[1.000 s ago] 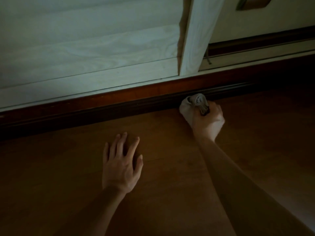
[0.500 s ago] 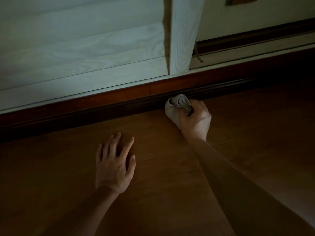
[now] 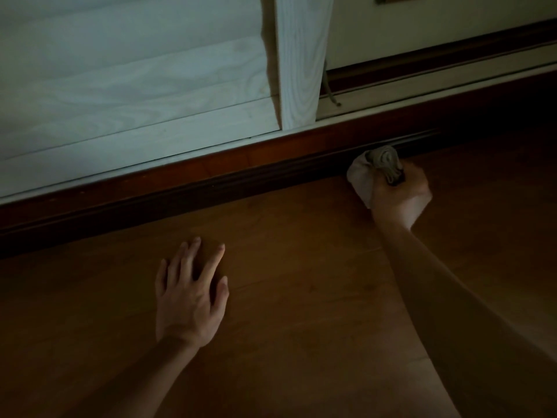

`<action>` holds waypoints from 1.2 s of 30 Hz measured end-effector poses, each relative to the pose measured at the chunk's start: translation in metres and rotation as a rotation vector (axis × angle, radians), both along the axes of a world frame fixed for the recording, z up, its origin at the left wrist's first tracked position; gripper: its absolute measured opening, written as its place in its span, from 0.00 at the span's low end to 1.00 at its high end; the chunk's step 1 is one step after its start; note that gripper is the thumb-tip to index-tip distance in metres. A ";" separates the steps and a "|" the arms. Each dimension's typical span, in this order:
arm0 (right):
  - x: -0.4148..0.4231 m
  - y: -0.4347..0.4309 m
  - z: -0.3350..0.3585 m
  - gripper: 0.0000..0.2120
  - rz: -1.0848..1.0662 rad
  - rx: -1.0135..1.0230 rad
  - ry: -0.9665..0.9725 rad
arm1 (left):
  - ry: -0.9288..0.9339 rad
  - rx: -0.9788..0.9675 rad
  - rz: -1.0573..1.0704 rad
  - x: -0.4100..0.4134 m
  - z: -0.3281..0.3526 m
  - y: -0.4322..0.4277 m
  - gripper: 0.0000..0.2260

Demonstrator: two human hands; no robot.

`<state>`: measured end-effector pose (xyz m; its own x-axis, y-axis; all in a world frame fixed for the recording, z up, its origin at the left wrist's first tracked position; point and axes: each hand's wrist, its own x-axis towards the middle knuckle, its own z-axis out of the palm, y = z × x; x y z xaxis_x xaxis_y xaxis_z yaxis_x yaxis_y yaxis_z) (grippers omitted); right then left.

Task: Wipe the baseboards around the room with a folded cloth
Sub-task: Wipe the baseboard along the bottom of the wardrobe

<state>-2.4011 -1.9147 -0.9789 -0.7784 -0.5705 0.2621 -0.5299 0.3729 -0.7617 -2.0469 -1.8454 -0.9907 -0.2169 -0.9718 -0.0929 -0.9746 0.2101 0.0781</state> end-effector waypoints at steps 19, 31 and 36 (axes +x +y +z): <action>0.130 0.002 0.005 0.11 0.307 -0.058 0.047 | 0.035 -0.013 -0.016 0.005 -0.006 -0.003 0.25; 0.078 0.003 0.009 0.12 0.324 -0.061 0.003 | 0.026 0.039 -0.029 -0.051 0.010 -0.018 0.29; 0.001 0.004 0.004 0.10 0.235 -0.017 0.012 | 0.106 0.061 -0.289 -0.113 0.010 -0.018 0.28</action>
<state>-2.4002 -1.9108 -0.9744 -0.6217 -0.7310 0.2813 -0.6093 0.2256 -0.7602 -2.1594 -1.8633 -0.9803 -0.4951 -0.8617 -0.1114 -0.8608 0.4691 0.1973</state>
